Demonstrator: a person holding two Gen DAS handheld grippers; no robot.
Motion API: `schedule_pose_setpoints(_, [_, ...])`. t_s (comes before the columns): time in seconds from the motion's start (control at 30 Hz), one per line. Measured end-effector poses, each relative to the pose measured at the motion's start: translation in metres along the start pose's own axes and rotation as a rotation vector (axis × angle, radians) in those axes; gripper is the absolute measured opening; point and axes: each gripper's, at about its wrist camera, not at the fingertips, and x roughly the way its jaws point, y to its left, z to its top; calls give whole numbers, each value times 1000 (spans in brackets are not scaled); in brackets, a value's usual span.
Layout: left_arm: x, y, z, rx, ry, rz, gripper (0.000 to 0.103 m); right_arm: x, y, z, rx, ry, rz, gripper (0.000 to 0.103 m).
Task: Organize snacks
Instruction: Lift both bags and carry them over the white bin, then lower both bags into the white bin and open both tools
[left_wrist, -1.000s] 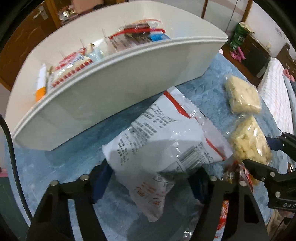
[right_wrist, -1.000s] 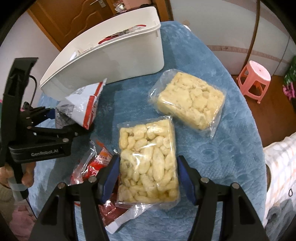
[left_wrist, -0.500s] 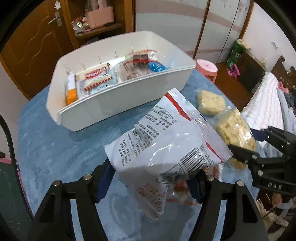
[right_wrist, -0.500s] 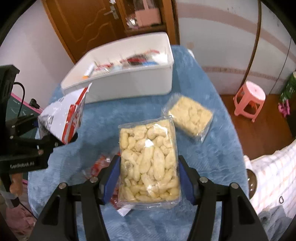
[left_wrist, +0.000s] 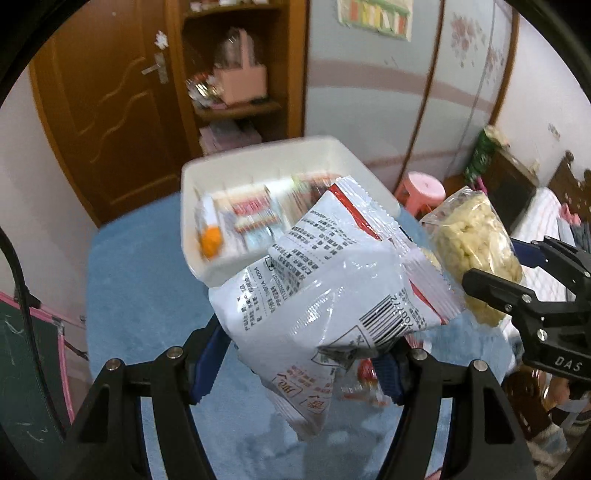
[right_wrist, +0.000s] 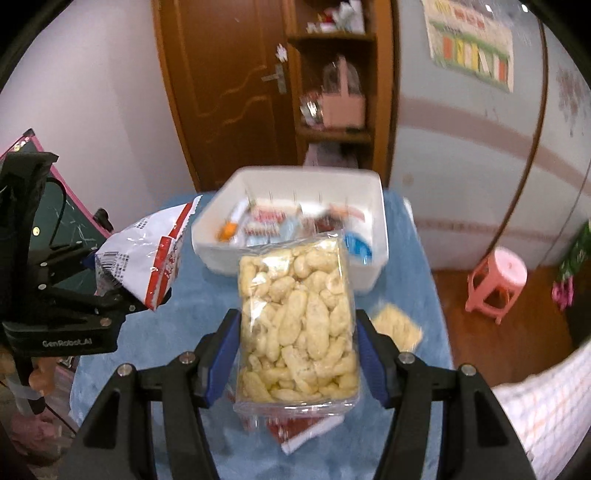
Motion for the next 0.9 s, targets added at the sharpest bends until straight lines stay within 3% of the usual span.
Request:
schedule_pose_setpoints(0.23, [-27,26,59,-49,-122,63,69,-12,5,71,-37,-129,-13,61])
schedule_pose_setpoints(0.43, [-21,43,108,-107,-175,108,69,0,-7,133,19,-191,0,61])
schedule_pose_setpoints(0.63, [10,61,147,-161,-187,153,69,38,-22,178,78,-188,-14,61])
schedule_pose_setpoints(0.9, [76,81,186,-210,-148,205,69,87,-34,196,96,-146,-57,61])
